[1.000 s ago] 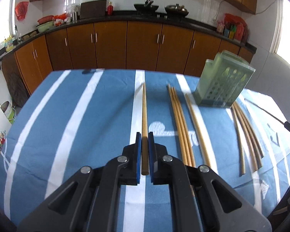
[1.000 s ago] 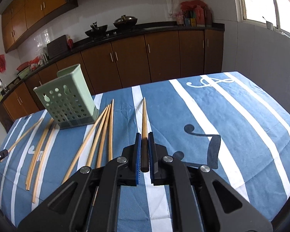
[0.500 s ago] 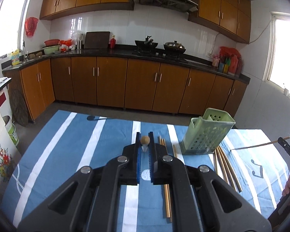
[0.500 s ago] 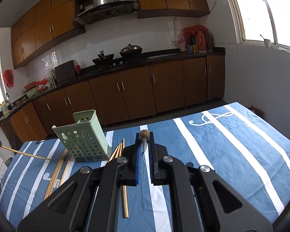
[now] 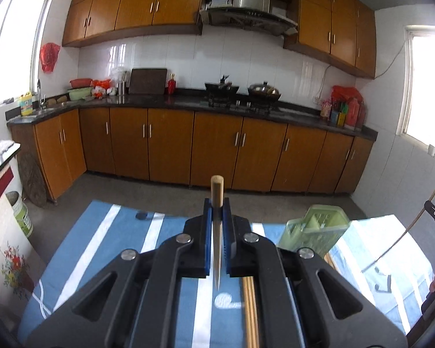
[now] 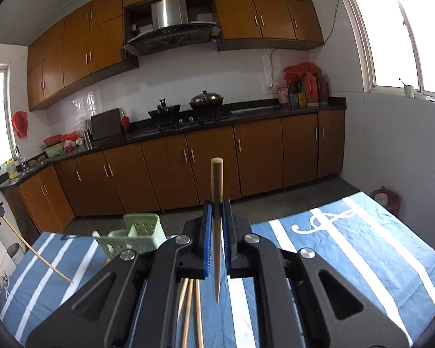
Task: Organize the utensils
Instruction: 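Lift the held chopsticks upright and carry both grippers over the green basket, then lower the chopsticks into the green basket and open both grippers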
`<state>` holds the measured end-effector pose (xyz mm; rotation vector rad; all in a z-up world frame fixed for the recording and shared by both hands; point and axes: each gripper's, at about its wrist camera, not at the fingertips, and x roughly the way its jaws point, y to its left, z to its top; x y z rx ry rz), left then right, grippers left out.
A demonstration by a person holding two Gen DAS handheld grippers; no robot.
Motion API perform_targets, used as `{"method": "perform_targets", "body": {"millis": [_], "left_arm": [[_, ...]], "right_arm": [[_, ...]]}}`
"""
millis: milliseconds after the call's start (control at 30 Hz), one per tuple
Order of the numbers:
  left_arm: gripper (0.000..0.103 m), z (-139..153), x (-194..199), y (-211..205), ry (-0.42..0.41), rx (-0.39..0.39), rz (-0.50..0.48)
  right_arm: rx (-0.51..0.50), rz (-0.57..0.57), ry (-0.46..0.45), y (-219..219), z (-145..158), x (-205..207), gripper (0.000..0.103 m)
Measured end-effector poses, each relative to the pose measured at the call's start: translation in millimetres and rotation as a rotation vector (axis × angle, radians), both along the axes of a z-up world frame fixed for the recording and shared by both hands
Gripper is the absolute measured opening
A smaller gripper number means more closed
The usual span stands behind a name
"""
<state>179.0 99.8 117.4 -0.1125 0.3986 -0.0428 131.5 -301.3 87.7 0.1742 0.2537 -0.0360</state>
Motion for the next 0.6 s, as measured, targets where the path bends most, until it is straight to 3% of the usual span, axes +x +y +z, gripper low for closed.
{"method": "perform_targets", "body": {"millis": [300,467,600], "left_arm": [[0.008,91,13,-36,-0.204,-0.084,-0.035],[0.008,99,33,-71,-0.217,-0.105,-0.075],[0.008,84,53,-99,-0.177,-0.088,-0.099]], "right_arm": [[0.065,0.07,-0.218,26,73,15,0.008],[0.053,0.096,-0.231,47,69,38,0.008],[0.029,0.098,-0.183,60,54,58,0.008]]}}
